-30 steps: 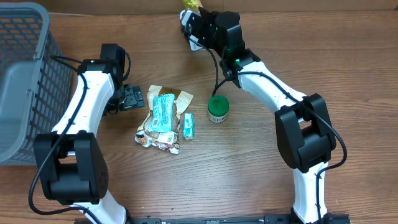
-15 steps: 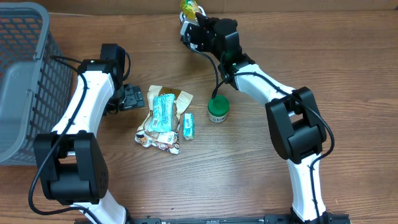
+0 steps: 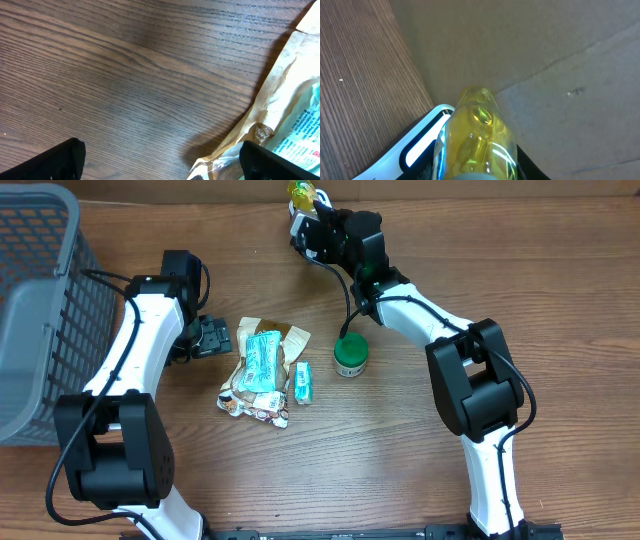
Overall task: Scan the item barcode
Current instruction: 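Move the bottle to the right side and stand it upright, release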
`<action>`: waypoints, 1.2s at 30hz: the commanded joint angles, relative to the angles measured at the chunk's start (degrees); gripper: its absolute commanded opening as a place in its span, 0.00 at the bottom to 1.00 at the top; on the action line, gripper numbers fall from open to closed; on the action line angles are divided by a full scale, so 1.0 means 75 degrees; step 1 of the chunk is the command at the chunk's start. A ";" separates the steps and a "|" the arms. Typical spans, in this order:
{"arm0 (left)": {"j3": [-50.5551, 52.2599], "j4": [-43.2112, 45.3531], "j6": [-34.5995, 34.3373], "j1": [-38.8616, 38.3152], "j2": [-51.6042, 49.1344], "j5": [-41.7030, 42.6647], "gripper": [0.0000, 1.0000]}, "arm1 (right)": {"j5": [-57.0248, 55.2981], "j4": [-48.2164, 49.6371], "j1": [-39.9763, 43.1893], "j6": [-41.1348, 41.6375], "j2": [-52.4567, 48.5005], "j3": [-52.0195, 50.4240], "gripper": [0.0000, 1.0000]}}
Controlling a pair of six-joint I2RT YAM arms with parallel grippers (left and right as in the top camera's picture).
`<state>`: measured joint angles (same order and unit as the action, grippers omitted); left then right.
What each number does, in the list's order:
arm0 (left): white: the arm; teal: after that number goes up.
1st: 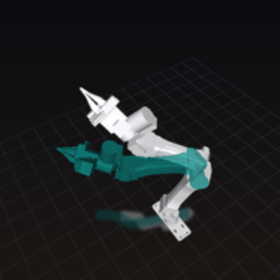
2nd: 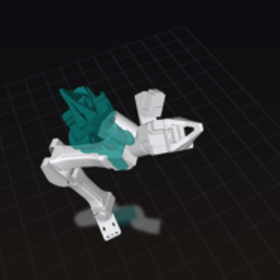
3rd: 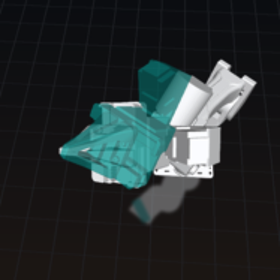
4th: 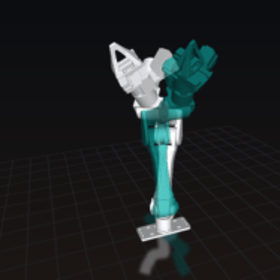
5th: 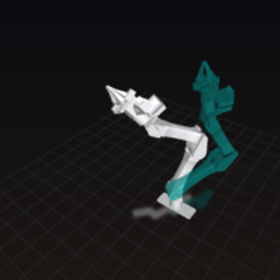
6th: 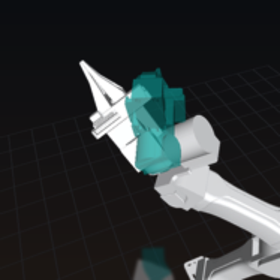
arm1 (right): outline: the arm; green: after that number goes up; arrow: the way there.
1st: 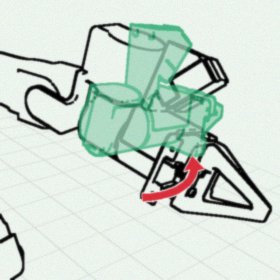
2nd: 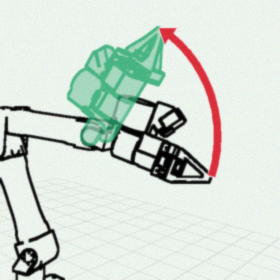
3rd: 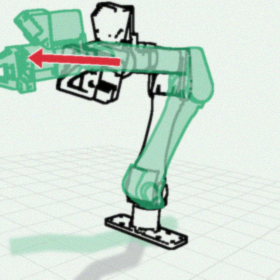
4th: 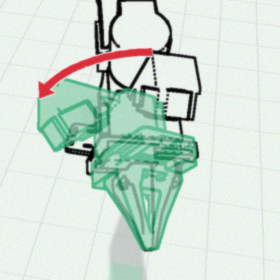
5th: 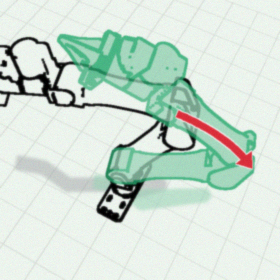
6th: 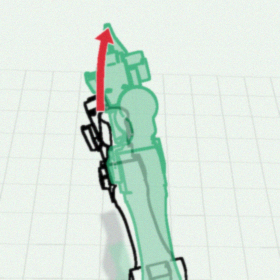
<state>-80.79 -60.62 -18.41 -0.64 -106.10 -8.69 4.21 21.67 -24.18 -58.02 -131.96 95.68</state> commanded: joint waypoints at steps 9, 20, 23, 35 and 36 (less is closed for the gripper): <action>-0.0119 0.0003 0.0055 0.0041 0.0061 -0.0058 1.00 | -0.0289 0.1072 -0.0017 0.1746 0.0793 0.0140 0.04; -0.0119 0.0006 0.0055 0.0041 0.0061 -0.0058 1.00 | -0.0635 -0.2836 0.0358 0.4919 0.3424 0.0140 0.04; -0.0119 0.0006 0.0055 0.0041 0.0061 -0.0058 0.99 | -0.0632 -0.5126 0.0740 0.6473 0.4048 0.0140 0.04; -0.0119 0.0006 0.0055 0.0041 0.0061 -0.0058 0.99 | -0.0632 -1.0812 0.2955 0.8772 0.3969 0.0137 0.04; -0.0119 0.0003 0.0055 0.0041 0.0061 -0.0058 1.00 | -0.0632 -1.1036 0.3118 0.8824 0.3955 0.0128 0.04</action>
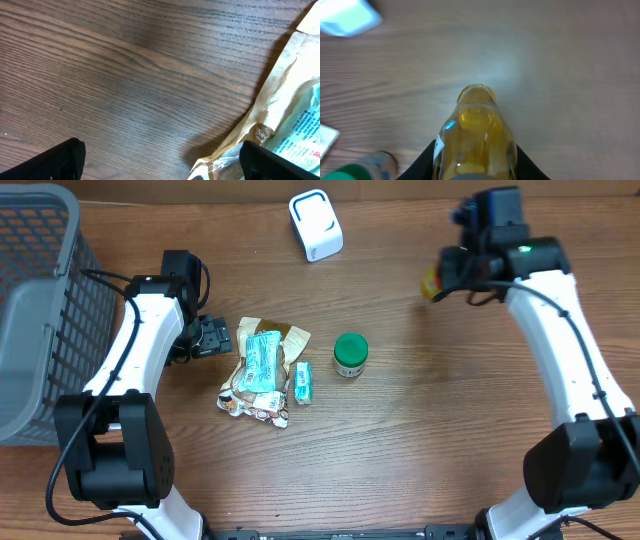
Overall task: Scan the item barcode
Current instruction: 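Move the bottle to the right side and stand it upright, release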
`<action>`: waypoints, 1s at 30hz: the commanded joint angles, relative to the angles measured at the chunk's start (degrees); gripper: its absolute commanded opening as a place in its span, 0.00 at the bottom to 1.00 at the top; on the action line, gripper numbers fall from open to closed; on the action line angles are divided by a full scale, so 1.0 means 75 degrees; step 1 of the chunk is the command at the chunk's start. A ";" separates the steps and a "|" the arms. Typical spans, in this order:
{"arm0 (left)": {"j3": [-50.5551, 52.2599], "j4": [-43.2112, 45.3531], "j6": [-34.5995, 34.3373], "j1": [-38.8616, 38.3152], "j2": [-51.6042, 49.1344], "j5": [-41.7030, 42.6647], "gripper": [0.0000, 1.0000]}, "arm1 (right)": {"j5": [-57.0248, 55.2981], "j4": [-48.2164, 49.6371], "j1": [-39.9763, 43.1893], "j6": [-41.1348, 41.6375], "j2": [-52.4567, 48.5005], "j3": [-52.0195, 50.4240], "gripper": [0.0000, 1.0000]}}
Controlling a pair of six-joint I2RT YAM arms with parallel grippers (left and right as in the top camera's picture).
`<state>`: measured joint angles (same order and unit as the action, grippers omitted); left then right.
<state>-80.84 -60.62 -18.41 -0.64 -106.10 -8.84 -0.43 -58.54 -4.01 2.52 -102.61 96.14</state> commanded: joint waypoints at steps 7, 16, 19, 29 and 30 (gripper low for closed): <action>-0.0114 0.0006 0.0055 0.0041 0.0061 -0.0038 1.00 | -0.0017 -0.0778 0.1472 0.1241 0.0032 -0.0487 0.08; -0.0114 0.0006 0.0055 0.0041 0.0061 -0.0038 1.00 | -0.0230 -0.0029 0.2060 0.1233 0.0032 -0.1306 0.09; -0.0114 0.0003 0.0055 0.0041 0.0064 -0.0038 1.00 | -0.0335 0.0178 0.2057 0.1236 0.0032 -0.1480 0.09; -0.0114 0.0003 0.0055 0.0041 0.0061 -0.0038 1.00 | -0.0335 0.0184 0.2057 0.1236 0.0032 -0.1518 0.14; -0.0114 0.0006 0.0055 0.0041 0.0061 -0.0038 1.00 | -0.0335 0.0181 0.2057 0.1236 0.0032 -0.1518 0.16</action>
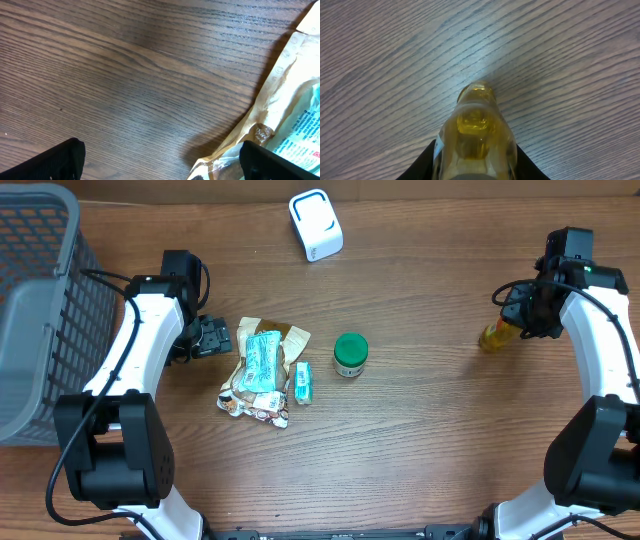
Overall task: Scan the item barcode
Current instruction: 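Move the bottle to the right side and stand it upright, release, then move the right gripper left over the green-lidded jar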
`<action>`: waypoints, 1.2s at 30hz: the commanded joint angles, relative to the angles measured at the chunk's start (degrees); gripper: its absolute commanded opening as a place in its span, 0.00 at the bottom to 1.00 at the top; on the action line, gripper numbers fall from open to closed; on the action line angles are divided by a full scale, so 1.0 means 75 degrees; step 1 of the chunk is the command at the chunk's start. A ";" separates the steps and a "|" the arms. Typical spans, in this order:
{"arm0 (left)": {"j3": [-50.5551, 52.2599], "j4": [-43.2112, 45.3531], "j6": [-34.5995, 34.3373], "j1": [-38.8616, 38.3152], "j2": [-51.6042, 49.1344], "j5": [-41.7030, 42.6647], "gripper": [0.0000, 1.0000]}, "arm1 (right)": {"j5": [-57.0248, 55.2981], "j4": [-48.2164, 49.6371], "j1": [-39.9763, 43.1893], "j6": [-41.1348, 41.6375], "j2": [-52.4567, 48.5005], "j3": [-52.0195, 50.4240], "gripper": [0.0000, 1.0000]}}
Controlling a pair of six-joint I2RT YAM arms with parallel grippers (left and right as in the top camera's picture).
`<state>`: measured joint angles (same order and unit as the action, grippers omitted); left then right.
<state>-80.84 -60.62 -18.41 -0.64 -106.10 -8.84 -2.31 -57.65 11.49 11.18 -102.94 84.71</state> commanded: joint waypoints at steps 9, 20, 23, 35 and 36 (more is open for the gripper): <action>-0.0114 0.0006 0.0055 0.0041 0.0064 -0.0038 1.00 | -0.0085 0.0015 -0.0009 0.0082 0.0076 0.0003 0.49; -0.0114 0.0006 0.0055 0.0041 0.0061 -0.0038 1.00 | -0.0085 0.0052 -0.0009 0.0082 0.0076 0.0003 0.80; -0.0114 0.0003 0.0055 0.0041 0.0061 -0.0038 0.99 | -0.0085 0.0224 -0.0009 0.0079 0.0076 0.0003 0.89; -0.0114 0.0006 0.0055 0.0041 0.0061 -0.0038 1.00 | 0.0589 0.3171 -0.0050 -0.0874 0.0079 0.0035 1.00; -0.0114 0.0006 0.0055 0.0041 0.0061 -0.0038 0.99 | 0.0938 0.3293 -0.0076 -0.1035 0.0079 0.0047 1.00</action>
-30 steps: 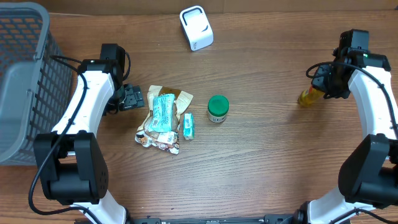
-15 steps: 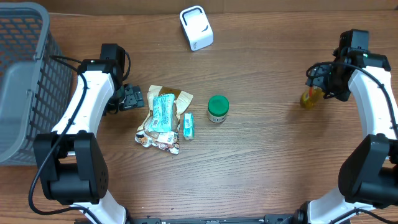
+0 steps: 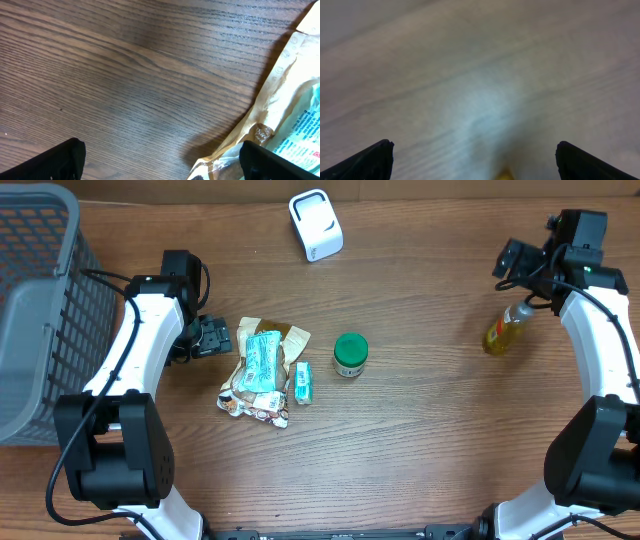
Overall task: Scan the item barcode
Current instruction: 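Move the right gripper left over the green-lidded jar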
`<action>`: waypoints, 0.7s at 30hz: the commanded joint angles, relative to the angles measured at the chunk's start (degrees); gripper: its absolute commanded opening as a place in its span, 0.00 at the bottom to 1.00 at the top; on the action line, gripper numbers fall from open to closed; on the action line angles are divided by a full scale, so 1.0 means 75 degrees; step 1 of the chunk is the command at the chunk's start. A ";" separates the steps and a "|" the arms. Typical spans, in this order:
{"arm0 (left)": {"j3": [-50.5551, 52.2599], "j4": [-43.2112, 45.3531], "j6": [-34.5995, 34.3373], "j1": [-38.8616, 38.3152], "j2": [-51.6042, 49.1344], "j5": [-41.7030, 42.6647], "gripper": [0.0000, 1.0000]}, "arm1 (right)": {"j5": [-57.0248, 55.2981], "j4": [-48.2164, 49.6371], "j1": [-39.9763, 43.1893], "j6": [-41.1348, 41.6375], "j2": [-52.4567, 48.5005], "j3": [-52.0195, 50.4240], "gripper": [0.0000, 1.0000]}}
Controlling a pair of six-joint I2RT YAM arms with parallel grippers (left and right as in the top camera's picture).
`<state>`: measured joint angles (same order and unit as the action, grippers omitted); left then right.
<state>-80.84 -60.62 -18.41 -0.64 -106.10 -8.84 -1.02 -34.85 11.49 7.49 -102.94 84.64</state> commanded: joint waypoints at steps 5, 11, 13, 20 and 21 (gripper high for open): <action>-0.0114 0.0006 0.0055 0.0041 0.0061 -0.0038 1.00 | 0.1935 0.0595 -0.0455 -0.0729 0.0079 0.0067 0.97; -0.0114 0.0006 0.0055 0.0041 0.0064 -0.0038 0.99 | 0.1950 0.0484 -0.1469 -0.0726 0.0079 0.0064 0.97; -0.0114 0.0006 0.0055 0.0041 0.0061 -0.0038 1.00 | 0.1950 0.0332 -0.1833 -0.0720 0.0079 0.0064 0.96; -0.0114 0.0003 0.0055 0.0041 0.0061 -0.0038 1.00 | 0.1804 -0.0568 -0.3179 -0.0090 0.0076 0.0061 0.89; -0.0114 0.0006 0.0055 0.0041 0.0061 -0.0038 0.99 | 0.1690 -0.0673 -0.3375 0.0070 0.0076 0.0061 0.89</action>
<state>-80.84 -60.62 -18.41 -0.64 -106.10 -8.84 12.86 -39.18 -10.98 4.54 -102.94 84.64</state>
